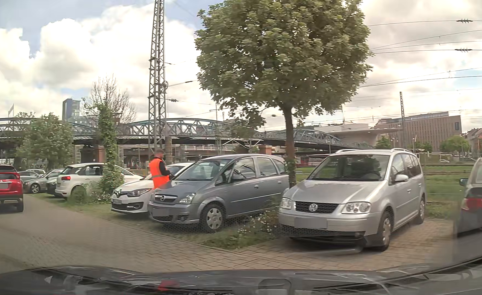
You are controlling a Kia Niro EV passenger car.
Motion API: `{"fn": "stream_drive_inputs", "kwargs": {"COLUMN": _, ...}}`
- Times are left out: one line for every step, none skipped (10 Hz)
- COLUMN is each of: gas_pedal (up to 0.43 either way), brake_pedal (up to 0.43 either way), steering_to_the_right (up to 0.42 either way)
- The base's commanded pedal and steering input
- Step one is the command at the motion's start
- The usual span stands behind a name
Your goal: Follow the waypoints while adhering to traffic rules and regulations
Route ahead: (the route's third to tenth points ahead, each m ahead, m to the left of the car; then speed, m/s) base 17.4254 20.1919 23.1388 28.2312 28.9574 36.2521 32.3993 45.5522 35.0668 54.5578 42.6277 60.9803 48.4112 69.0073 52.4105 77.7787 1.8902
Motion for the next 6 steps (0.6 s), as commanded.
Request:
{"fn": "stream_drive_inputs", "kwargs": {"gas_pedal": 0.067, "brake_pedal": 0.000, "steering_to_the_right": -0.835}}
{"fn": "stream_drive_inputs", "kwargs": {"gas_pedal": 0.067, "brake_pedal": 0.000, "steering_to_the_right": -0.817}}
{"fn": "stream_drive_inputs", "kwargs": {"gas_pedal": 0.067, "brake_pedal": 0.000, "steering_to_the_right": -0.787}}
{"fn": "stream_drive_inputs", "kwargs": {"gas_pedal": 0.067, "brake_pedal": 0.000, "steering_to_the_right": -0.754}}
{"fn": "stream_drive_inputs", "kwargs": {"gas_pedal": 0.067, "brake_pedal": 0.000, "steering_to_the_right": -0.722}}
{"fn": "stream_drive_inputs", "kwargs": {"gas_pedal": 0.067, "brake_pedal": 0.000, "steering_to_the_right": -0.683}}
